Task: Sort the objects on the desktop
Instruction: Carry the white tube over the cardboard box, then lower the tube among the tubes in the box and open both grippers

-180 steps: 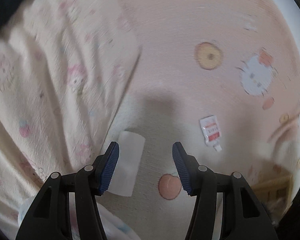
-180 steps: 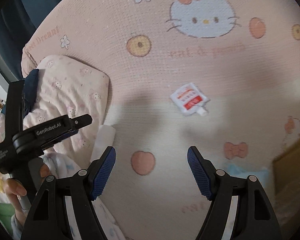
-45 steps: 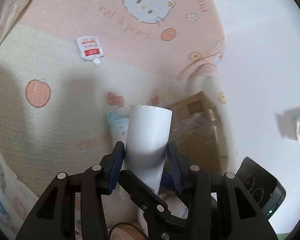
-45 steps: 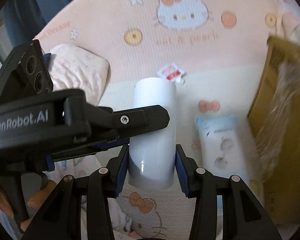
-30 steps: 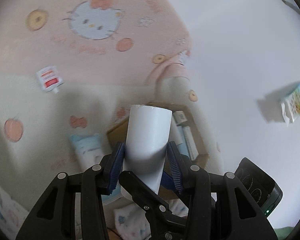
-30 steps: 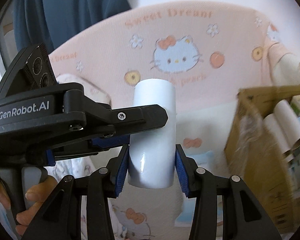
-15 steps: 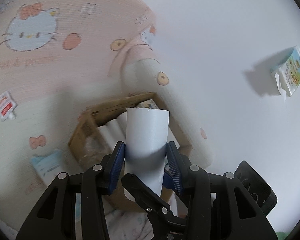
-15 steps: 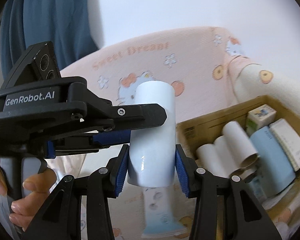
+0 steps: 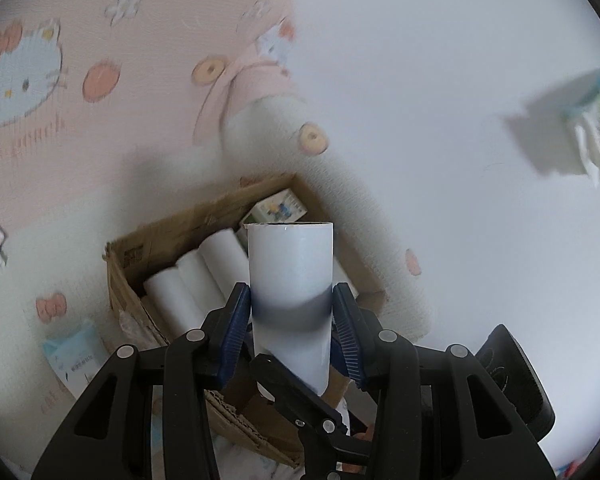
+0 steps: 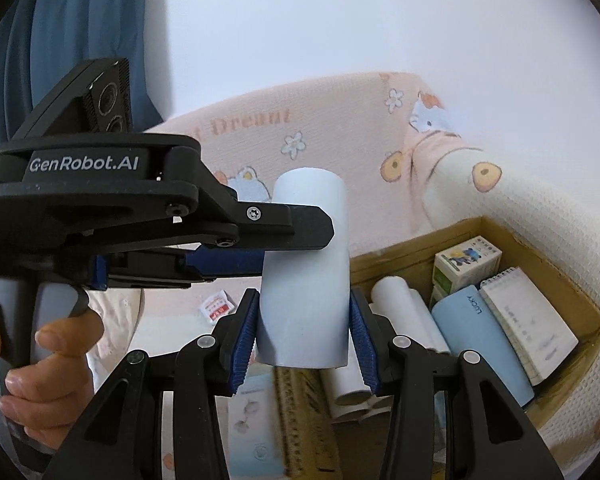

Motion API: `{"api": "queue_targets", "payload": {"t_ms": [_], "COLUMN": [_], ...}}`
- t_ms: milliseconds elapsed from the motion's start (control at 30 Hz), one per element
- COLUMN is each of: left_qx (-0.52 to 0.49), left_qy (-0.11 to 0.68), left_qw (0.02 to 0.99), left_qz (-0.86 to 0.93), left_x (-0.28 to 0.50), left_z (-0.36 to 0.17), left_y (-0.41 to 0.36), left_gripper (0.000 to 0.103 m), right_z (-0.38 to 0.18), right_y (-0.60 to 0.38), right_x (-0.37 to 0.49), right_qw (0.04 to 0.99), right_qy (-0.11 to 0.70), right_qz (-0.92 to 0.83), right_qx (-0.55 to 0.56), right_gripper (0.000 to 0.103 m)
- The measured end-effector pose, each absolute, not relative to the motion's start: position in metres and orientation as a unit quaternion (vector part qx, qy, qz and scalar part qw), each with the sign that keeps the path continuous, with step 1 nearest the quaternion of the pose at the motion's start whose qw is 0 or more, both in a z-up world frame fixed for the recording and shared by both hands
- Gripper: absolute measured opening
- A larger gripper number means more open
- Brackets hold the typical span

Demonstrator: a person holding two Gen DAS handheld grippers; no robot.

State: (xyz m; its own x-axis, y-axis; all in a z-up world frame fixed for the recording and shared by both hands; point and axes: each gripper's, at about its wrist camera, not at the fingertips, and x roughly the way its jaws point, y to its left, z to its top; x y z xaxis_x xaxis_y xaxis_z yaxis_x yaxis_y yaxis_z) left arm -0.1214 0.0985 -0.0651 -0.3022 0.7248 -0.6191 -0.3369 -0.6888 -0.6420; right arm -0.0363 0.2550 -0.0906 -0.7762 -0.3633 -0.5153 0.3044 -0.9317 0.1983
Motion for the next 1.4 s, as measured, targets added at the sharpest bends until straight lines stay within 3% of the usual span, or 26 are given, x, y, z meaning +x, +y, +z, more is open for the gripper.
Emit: {"api": "queue_targets", "payload": {"t_ms": [133, 767, 1067, 1400], "left_qx": [-0.523, -0.628, -0.651, -0.68], "left_qy": [-0.187, -0.208, -0.175, -0.179], "left_qw": [0.292, 0.248, 0.208, 0.175], "left_qz": [0.779, 0.708, 0.709, 0.689], "left_x": [-0.138, -0.191, -0.199, -0.21], "left_z": [-0.078, -0.133, -0.144, -0.15], "left_y": [0.103, 0.117, 0.128, 0.131], "left_gripper": [0.046, 0.046, 0.046, 0.046], "right_z": [-0.098, -0.137, -0.147, -0.152], "right_y": [0.259, 0.274, 0.268, 0.272], "right_x": [-0.044, -0.093, -0.103, -0.106], "right_qw": [0.181, 0.174, 0.182, 0.182], "right_qy": [-0.032, -0.012, 0.013, 0.014], "right_qz": [-0.936, -0.902, -0.89, -0.883], "right_qx": [0.3, 0.395, 0.418, 0.432], "right_gripper": [0.042, 0.039, 0.023, 0.023]}}
